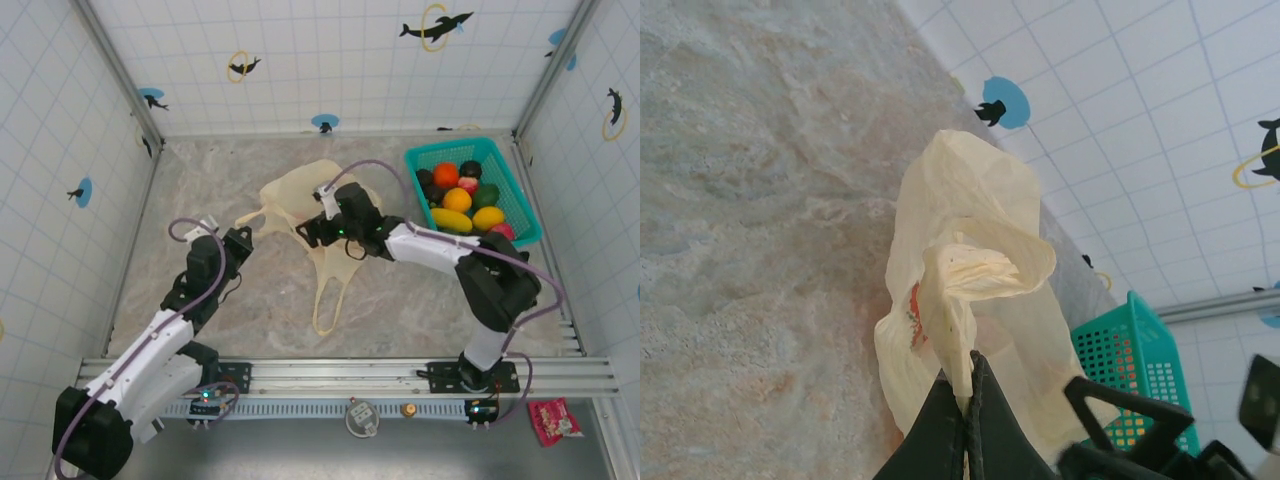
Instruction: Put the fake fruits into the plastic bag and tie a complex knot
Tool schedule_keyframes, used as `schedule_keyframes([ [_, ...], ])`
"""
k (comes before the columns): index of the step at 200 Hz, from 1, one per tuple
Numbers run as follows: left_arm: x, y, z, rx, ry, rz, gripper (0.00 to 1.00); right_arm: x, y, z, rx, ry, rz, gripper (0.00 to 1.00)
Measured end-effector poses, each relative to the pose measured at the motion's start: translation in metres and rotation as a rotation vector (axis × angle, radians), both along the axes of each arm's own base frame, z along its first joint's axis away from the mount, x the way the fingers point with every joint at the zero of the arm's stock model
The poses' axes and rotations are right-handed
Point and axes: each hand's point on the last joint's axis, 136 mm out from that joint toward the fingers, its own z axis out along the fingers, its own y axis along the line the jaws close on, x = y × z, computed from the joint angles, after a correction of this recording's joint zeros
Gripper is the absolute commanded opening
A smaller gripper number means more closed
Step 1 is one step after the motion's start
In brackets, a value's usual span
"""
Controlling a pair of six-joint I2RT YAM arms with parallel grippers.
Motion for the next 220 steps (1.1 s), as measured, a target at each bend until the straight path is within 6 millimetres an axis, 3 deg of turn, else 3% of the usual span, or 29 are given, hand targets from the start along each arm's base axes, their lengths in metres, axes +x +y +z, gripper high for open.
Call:
schedule_keyframes([
  [28,-0.002,0.001,0.006,-0.006,-0.021,0.003,0.00,0.016,0.015,-0.017,-0.031,0.018,-0.017,0.87],
  [63,-0.009,-0.010,0.014,-0.018,-0.046,-0.039,0.00,0.035,0.026,-0.026,-0.081,0.010,-0.048,0.76],
  [97,-0.012,-0.011,0.021,-0.024,-0.067,-0.043,0.00,0.030,0.027,-0.041,-0.161,0.003,-0.055,0.69],
  [137,-0.014,-0.001,0.028,0.004,-0.085,-0.008,0.00,0.028,0.010,-0.058,-0.295,-0.036,-0.105,0.41],
  [172,-0.019,0.012,0.044,0.048,-0.128,0.034,0.00,0.019,-0.034,-0.092,-0.473,-0.048,-0.139,0.13],
  [183,-0.020,0.012,0.043,0.076,-0.119,0.032,0.00,0.020,-0.042,-0.088,-0.516,-0.071,-0.140,0.09],
  [197,-0.020,0.014,0.040,0.111,-0.103,0.035,0.00,0.027,-0.052,-0.068,-0.536,-0.117,-0.158,0.09],
  [220,-0.020,0.018,0.038,0.160,-0.083,0.040,0.00,0.053,-0.061,-0.003,-0.511,-0.223,-0.208,0.10],
])
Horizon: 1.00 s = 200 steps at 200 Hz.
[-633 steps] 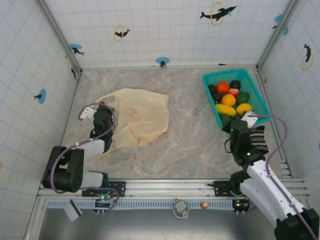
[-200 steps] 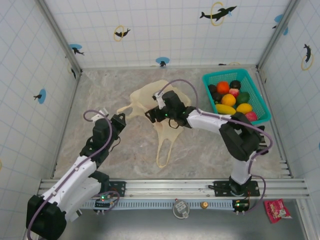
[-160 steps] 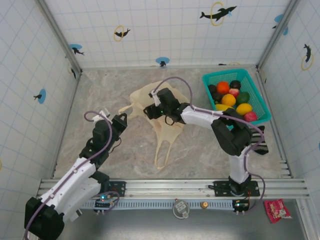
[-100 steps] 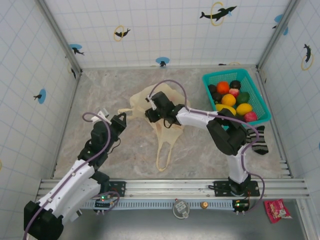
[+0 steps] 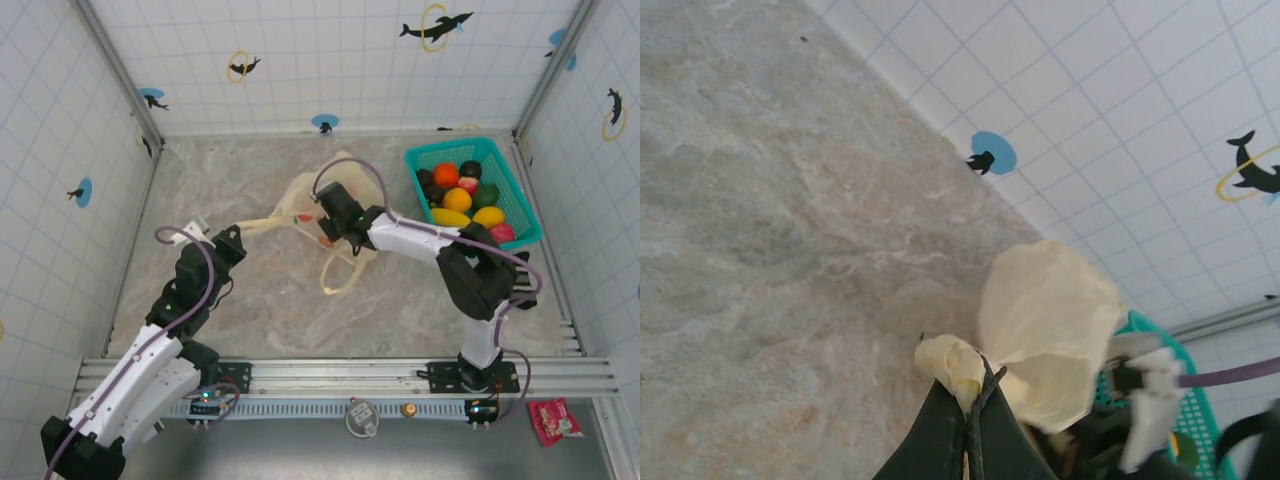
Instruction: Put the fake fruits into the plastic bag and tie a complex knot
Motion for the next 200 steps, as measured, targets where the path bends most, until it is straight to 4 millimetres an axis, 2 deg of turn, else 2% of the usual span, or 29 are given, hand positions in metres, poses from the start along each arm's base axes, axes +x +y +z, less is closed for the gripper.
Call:
schedule_keyframes([
  [19,-0.001,0.001,-0.006,0.030,0.021,0.000,0.00,0.021,-0.002,0.069,0.063,-0.123,0.007,0.09],
  [35,-0.003,-0.001,-0.010,0.048,0.038,-0.016,0.00,0.023,-0.004,0.116,0.104,-0.206,0.056,0.08],
  [58,-0.008,-0.010,-0.016,0.073,0.060,-0.058,0.00,0.013,-0.003,0.156,0.109,-0.300,0.154,0.04],
  [78,-0.013,-0.022,-0.017,0.094,0.067,-0.107,0.00,0.013,-0.003,0.171,0.068,-0.370,0.197,0.04],
  [92,-0.018,-0.034,-0.015,0.097,0.064,-0.155,0.00,0.016,-0.006,0.172,0.020,-0.407,0.206,0.05],
  [111,-0.028,-0.056,-0.017,0.105,0.070,-0.247,0.00,0.019,-0.010,0.162,-0.050,-0.436,0.236,0.06],
  [135,-0.045,-0.094,-0.028,0.147,0.091,-0.396,0.00,0.015,-0.012,0.129,-0.109,-0.403,0.323,0.07],
  [163,-0.070,-0.136,-0.042,0.273,0.100,-0.528,0.00,0.006,-0.015,0.090,-0.142,-0.344,0.413,0.10],
  [185,-0.079,-0.151,-0.039,0.339,0.060,-0.534,0.00,0.000,-0.017,0.073,-0.134,-0.301,0.444,0.18],
  [200,-0.077,-0.153,-0.035,0.351,0.031,-0.502,0.00,-0.005,-0.019,0.067,-0.102,-0.279,0.454,0.35],
])
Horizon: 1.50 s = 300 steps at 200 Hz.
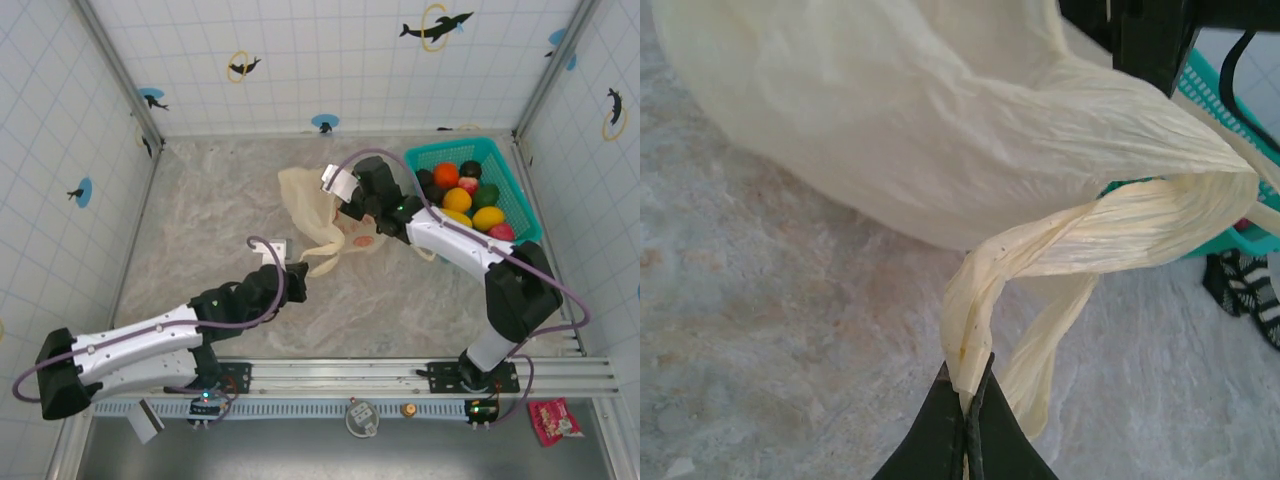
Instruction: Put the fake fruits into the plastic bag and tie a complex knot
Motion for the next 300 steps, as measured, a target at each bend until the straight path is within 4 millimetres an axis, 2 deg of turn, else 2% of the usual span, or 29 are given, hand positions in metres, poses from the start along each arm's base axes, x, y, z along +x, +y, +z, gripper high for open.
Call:
schedule_keyframes([
  [19,0.007,0.001,0.007,-0.021,-0.035,0.047,0.00,-0.006,-0.009,-0.005,0.047,0.043,-0.003,0.55],
  [31,0.011,0.001,0.012,-0.053,-0.045,0.079,0.00,-0.011,-0.015,-0.006,0.084,0.072,-0.009,0.62],
  [60,0.018,-0.001,0.020,-0.135,-0.046,0.142,0.00,-0.028,-0.019,0.010,0.202,0.114,0.003,0.62],
  [80,0.021,-0.006,0.025,-0.177,-0.034,0.161,0.00,-0.042,-0.019,0.035,0.328,0.141,0.032,0.62],
  [93,0.022,-0.009,0.030,-0.201,-0.029,0.168,0.00,-0.050,-0.027,0.053,0.432,0.149,0.039,0.62],
  [106,0.023,-0.011,0.033,-0.218,-0.025,0.174,0.00,-0.055,-0.041,0.069,0.528,0.169,0.007,0.63],
  [115,0.024,-0.011,0.034,-0.227,-0.026,0.178,0.00,-0.052,-0.051,0.080,0.577,0.172,-0.036,0.60],
  [129,0.024,-0.012,0.035,-0.242,-0.022,0.184,0.00,-0.040,-0.073,0.090,0.627,0.149,-0.151,0.52],
  [144,0.024,-0.012,0.035,-0.245,-0.019,0.186,0.00,-0.024,-0.102,0.094,0.662,0.110,-0.302,0.51],
  [160,0.024,-0.012,0.036,-0.248,-0.018,0.187,0.00,-0.008,-0.144,0.081,0.692,0.123,-0.489,0.56],
  [172,0.025,-0.013,0.036,-0.248,-0.019,0.189,0.00,0.008,-0.185,0.060,0.687,0.178,-0.675,0.64],
  [185,0.026,-0.013,0.037,-0.250,-0.021,0.192,0.00,0.026,-0.221,0.038,0.671,0.251,-0.850,0.66],
  [198,0.026,-0.012,0.038,-0.250,-0.025,0.198,0.00,0.038,-0.248,0.019,0.675,0.325,-0.987,0.66],
  [210,0.027,-0.012,0.039,-0.250,-0.028,0.203,0.00,0.037,-0.265,-0.001,0.708,0.402,-1.095,0.67],
  [228,0.027,-0.011,0.039,-0.250,-0.030,0.206,0.00,0.023,-0.278,-0.022,0.779,0.516,-1.250,0.67],
  [248,0.027,-0.011,0.039,-0.252,-0.031,0.207,0.00,0.012,-0.277,-0.035,0.894,0.614,-1.391,0.71],
  [260,0.028,-0.011,0.040,-0.254,-0.033,0.209,0.00,0.003,-0.279,-0.049,0.933,0.683,-1.521,0.73],
  [300,0.028,-0.008,0.045,-0.269,-0.043,0.216,0.00,-0.009,-0.287,-0.097,1.049,0.828,-1.878,0.75],
])
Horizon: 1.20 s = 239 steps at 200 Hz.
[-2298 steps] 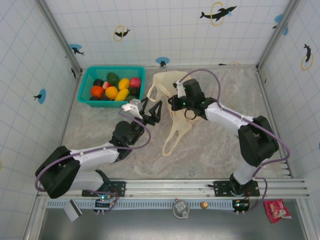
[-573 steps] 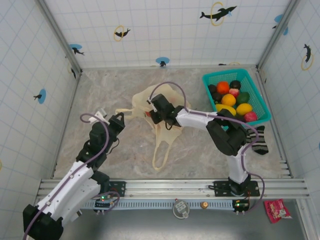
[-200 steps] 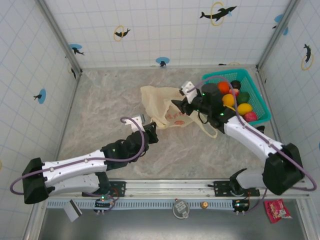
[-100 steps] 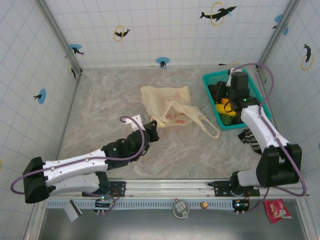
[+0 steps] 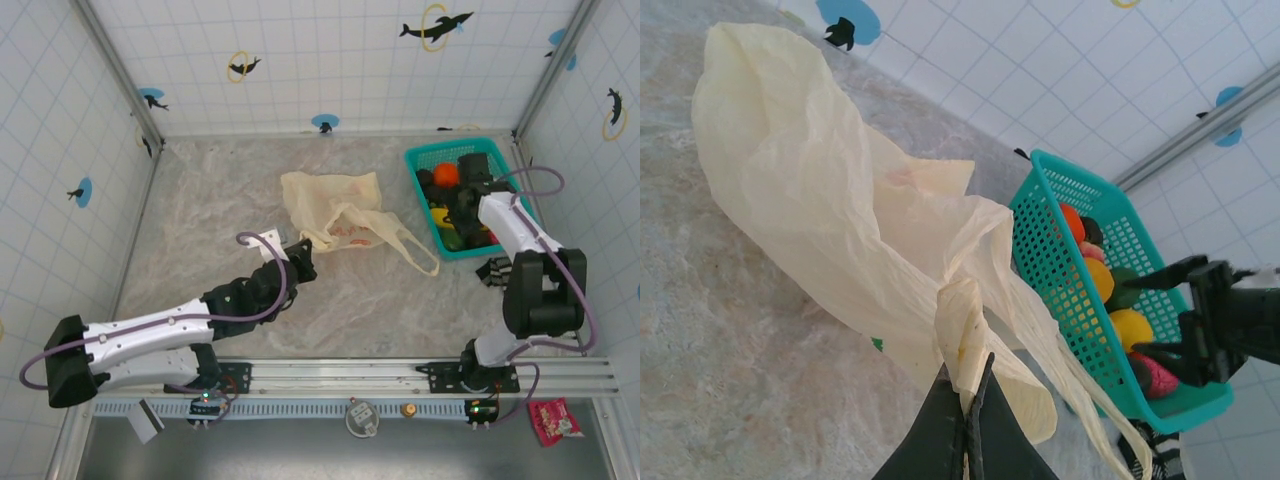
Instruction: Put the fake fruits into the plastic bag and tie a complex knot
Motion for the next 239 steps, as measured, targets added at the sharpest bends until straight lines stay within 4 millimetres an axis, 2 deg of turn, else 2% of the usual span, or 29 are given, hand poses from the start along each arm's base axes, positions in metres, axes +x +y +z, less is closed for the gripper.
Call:
schedule_keyframes([
  [40,0.000,0.003,0.005,-0.013,-0.010,0.009,0.00,0.005,-0.011,-0.022,0.085,0.033,-0.210,0.76],
  [89,0.000,0.004,0.007,-0.017,-0.014,0.009,0.00,0.018,-0.027,-0.045,0.120,0.037,-0.319,0.76],
  [138,0.000,0.005,0.008,-0.017,-0.015,0.011,0.00,0.031,-0.025,-0.065,0.140,0.065,-0.325,0.62],
  [171,0.000,0.005,0.008,-0.017,-0.017,0.015,0.00,0.034,-0.026,-0.064,0.137,0.054,-0.321,0.56],
  [191,0.001,0.006,0.008,-0.015,-0.019,0.022,0.00,0.034,-0.027,-0.056,0.136,0.035,-0.313,0.52],
  [204,0.002,0.007,0.008,-0.013,-0.021,0.029,0.00,0.033,-0.029,-0.045,0.137,0.007,-0.307,0.50],
  [239,0.003,0.011,0.010,-0.013,-0.030,0.049,0.00,0.027,-0.036,0.001,0.137,-0.108,-0.281,0.50],
])
